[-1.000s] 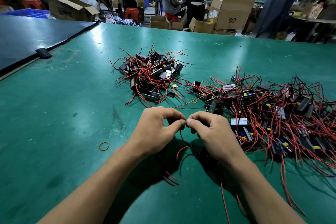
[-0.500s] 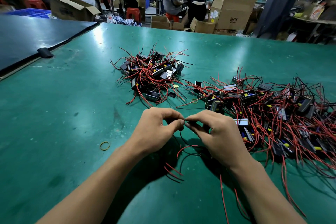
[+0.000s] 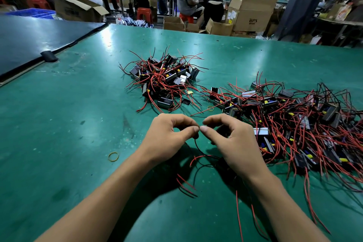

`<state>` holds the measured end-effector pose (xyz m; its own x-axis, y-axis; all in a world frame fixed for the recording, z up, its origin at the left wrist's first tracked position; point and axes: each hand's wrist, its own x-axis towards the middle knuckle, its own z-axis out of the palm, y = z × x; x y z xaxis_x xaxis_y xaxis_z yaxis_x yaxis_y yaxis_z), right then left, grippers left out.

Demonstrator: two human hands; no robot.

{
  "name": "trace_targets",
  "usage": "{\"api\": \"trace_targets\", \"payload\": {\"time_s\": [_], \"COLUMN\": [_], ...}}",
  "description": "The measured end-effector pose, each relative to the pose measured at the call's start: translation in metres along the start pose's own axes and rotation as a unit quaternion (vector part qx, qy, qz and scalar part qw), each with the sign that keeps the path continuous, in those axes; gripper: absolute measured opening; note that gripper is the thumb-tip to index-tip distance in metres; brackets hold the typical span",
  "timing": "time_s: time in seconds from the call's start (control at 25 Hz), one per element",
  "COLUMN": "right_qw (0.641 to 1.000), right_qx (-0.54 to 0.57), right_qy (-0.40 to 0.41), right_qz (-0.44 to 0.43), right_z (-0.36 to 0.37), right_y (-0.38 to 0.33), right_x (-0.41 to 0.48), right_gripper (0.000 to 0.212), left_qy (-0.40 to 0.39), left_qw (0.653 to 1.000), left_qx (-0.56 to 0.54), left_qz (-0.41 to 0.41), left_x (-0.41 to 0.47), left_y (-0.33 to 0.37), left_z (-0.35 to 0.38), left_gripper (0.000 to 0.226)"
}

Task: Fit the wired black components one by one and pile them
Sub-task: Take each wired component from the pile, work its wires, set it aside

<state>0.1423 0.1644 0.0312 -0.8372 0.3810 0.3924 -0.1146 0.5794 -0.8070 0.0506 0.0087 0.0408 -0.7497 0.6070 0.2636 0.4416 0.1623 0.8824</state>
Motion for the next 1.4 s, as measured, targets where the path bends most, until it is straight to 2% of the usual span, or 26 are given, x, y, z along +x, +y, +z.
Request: {"api": "trace_targets", "payload": {"time_s": [0.08, 0.16, 0.36, 0.44, 0.48, 0.56, 0.64, 0.68, 0.76, 0.92, 1.04, 1.12, 1.24, 1.32, 1.4], "right_qw": [0.989, 0.968, 0.958, 0.972, 0.985, 0.999, 0.985, 0.979, 0.981, 0.993, 0.996, 0.990, 0.977, 0.966, 0.958], "right_qx": [-0.090, -0.164, -0.208, -0.164, -0.119, -0.008, 0.091, 0.110, 0.081, -0.046, -0.088, -0.072, -0.075, -0.132, -0.180], "right_qy": [0.021, 0.024, -0.001, -0.018, -0.024, -0.046, -0.072, -0.076, -0.066, -0.032, -0.002, -0.063, -0.175, -0.202, -0.195], "right_qz": [-0.116, -0.191, -0.197, -0.165, -0.121, 0.011, 0.125, 0.155, 0.166, 0.103, -0.030, -0.100, -0.098, -0.097, -0.109], "right_z": [-0.002, -0.002, -0.004, -0.003, -0.001, 0.003, 0.006, 0.006, 0.003, -0.001, -0.009, -0.011, -0.009, -0.009, -0.009], "right_y": [0.003, 0.008, 0.012, 0.010, 0.009, 0.005, 0.004, 0.003, 0.004, 0.004, -0.004, -0.012, -0.015, -0.011, -0.010], "right_x": [-0.001, -0.002, -0.001, -0.001, 0.000, 0.002, 0.006, 0.007, 0.007, 0.001, 0.002, -0.001, -0.004, -0.004, -0.003], "right_gripper": [0.011, 0.011, 0.011, 0.008, 0.009, 0.014, 0.017, 0.018, 0.018, 0.003, 0.014, 0.016, 0.009, 0.022, 0.030], "left_qy": [-0.020, -0.038, -0.043, -0.031, -0.019, 0.009, 0.030, 0.036, 0.041, -0.021, -0.092, -0.132, -0.161, -0.161, -0.154], "left_qw": [0.999, 0.997, 0.996, 0.999, 1.000, 0.995, 0.988, 0.986, 0.982, 0.963, 0.937, 0.925, 0.923, 0.924, 0.929], "left_qx": [-0.027, -0.047, -0.060, -0.015, 0.015, 0.072, 0.104, 0.111, 0.133, 0.210, 0.283, 0.314, 0.312, 0.310, 0.296], "left_qz": [-0.029, -0.050, -0.053, -0.021, 0.006, 0.068, 0.109, 0.117, 0.128, 0.169, 0.184, 0.167, 0.157, 0.157, 0.163], "left_x": [0.001, 0.001, 0.000, 0.000, 0.000, -0.001, -0.002, -0.002, -0.001, 0.000, 0.000, 0.001, 0.001, 0.000, 0.000], "left_y": [0.000, 0.000, 0.001, 0.000, 0.000, -0.001, -0.003, -0.004, -0.006, -0.002, 0.002, 0.003, 0.004, 0.004, 0.004], "left_z": [-0.001, -0.001, -0.002, -0.002, -0.002, 0.001, 0.004, 0.004, 0.002, -0.008, -0.013, -0.015, -0.016, -0.016, -0.016], "left_gripper": [0.009, 0.010, 0.011, 0.009, 0.008, 0.007, 0.006, 0.007, 0.011, 0.020, 0.027, 0.029, 0.017, 0.009, 0.007]}}
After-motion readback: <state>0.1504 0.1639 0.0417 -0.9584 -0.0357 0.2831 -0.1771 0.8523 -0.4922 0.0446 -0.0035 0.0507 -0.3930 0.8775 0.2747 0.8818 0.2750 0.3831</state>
